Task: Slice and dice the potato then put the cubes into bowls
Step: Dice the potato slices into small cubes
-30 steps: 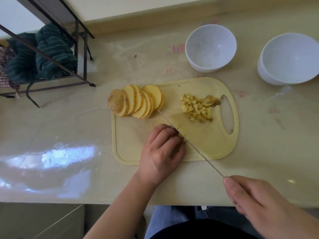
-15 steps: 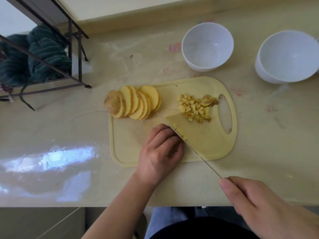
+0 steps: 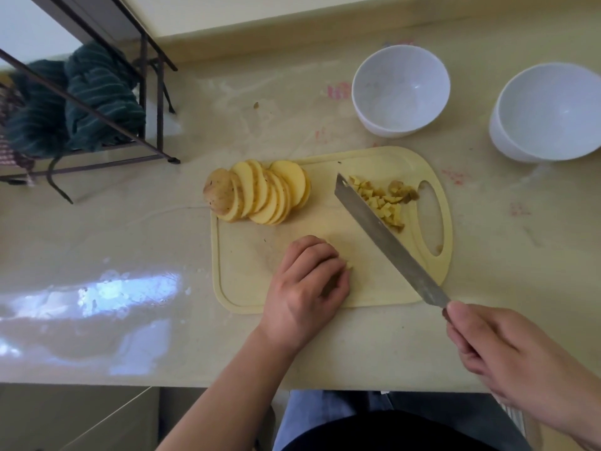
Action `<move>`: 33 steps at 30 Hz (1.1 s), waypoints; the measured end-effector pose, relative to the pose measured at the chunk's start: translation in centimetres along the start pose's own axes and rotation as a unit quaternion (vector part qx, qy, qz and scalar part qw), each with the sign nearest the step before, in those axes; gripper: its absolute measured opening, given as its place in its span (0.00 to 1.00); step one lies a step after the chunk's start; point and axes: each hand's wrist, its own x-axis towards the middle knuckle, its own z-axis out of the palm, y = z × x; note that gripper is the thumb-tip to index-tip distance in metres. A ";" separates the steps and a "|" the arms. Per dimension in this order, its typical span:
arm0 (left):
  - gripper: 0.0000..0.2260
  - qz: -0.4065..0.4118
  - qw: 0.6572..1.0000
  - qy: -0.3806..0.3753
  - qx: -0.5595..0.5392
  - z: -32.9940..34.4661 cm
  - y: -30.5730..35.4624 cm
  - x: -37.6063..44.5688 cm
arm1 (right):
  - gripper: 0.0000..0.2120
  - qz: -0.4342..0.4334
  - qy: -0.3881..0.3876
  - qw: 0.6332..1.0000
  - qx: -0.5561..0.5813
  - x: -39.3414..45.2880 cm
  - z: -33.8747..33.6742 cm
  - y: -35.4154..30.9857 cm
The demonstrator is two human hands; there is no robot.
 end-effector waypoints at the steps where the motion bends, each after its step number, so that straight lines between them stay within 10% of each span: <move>1: 0.04 0.000 1.000 0.001 -0.002 -0.1 0.0 -0.1 | 0.33 -0.001 -0.010 1.000 0.003 0.0 -0.1 -0.1; 33: 0.03 0.002 1.000 -0.005 -0.018 -0.4 -0.3 -0.3 | 0.39 -0.047 -0.001 0.986 -0.158 0.5 2.9 -0.4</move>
